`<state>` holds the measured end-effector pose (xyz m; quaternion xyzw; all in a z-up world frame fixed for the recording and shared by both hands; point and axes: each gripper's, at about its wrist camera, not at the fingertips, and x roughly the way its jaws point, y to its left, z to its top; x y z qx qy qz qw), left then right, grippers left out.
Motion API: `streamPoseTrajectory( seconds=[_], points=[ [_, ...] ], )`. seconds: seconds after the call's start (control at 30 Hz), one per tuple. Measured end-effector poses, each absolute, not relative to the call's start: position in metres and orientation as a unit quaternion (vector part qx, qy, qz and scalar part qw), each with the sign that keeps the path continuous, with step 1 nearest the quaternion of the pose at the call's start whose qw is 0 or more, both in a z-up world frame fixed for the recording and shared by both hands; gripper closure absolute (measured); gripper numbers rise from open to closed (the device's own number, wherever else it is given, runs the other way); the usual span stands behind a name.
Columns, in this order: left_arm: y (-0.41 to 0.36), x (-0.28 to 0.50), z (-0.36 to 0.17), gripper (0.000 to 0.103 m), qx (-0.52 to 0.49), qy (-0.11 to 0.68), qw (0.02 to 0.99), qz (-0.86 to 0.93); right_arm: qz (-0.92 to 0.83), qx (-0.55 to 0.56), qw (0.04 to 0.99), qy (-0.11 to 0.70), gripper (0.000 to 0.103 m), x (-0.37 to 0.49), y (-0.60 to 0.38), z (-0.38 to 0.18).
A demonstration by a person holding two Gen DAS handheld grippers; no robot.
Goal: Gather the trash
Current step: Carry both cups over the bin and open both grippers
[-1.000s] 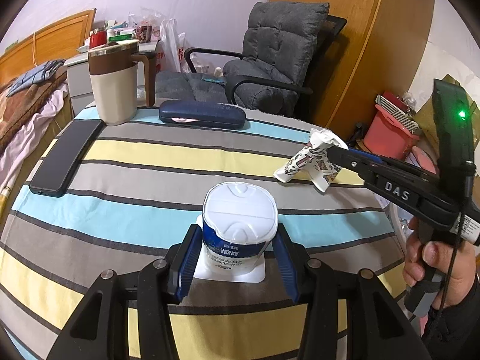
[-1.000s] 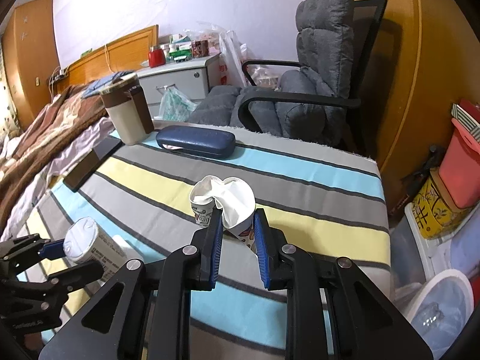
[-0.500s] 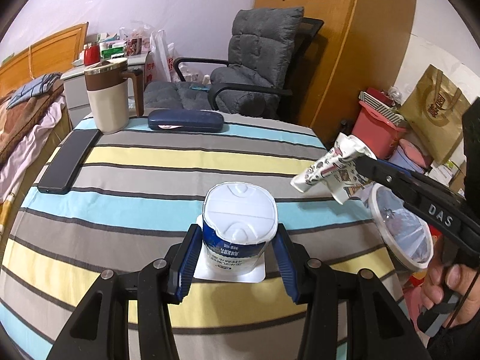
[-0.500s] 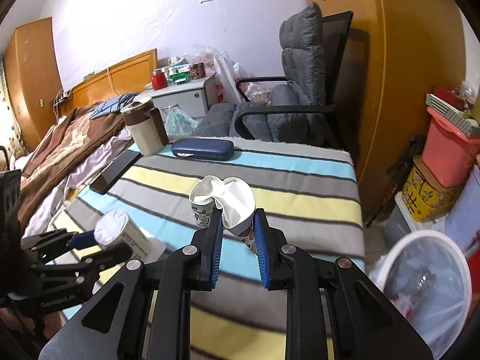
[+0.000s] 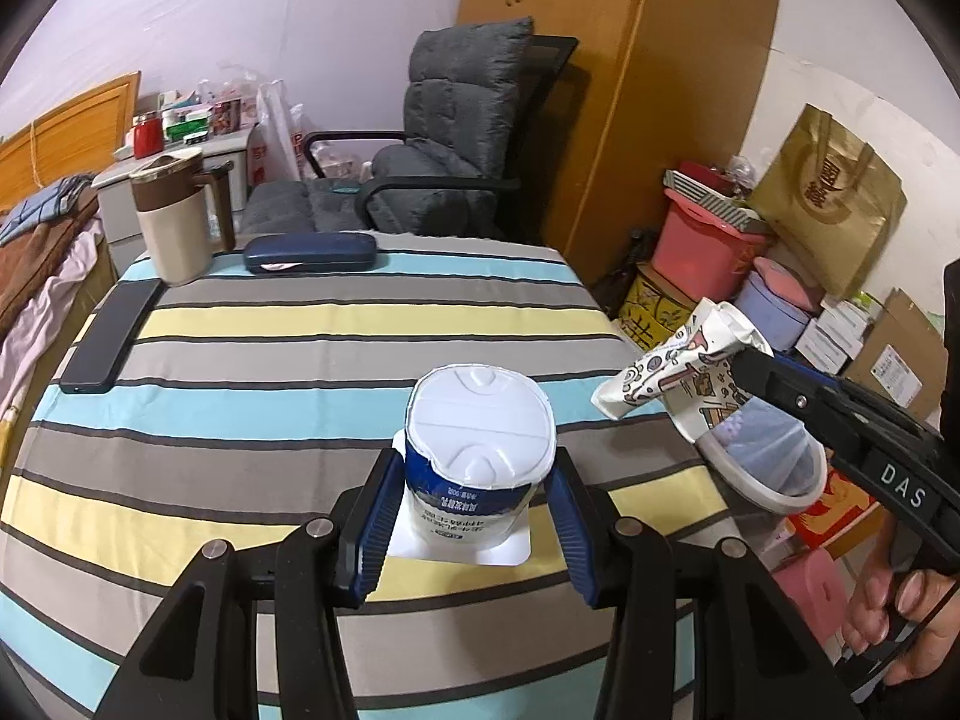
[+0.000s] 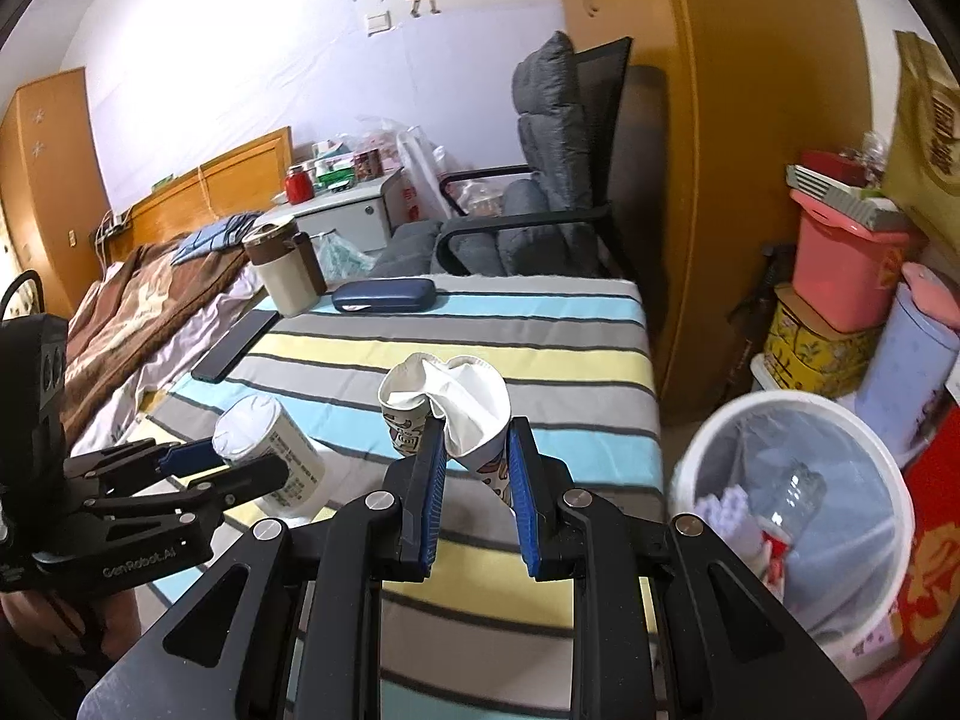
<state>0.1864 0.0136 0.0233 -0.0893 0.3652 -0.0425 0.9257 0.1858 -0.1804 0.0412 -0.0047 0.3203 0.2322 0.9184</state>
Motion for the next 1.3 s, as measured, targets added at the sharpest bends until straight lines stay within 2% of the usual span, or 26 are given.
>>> streamPoseTrajectory(
  seconds=[0.67,1.3],
  points=[
    [-0.072,0.201,0.028,0.055,-0.051,0.374,0.919,-0.117,0.152,0.038,0.935,0.318,0.080,0.161,-0.249,0.034],
    [-0.173,0.258,0.019,0.054,-0.036,0.389,0.894,-0.217,0.038,0.083,0.937,0.337,0.080,0.161,-0.333,0.012]
  ],
)
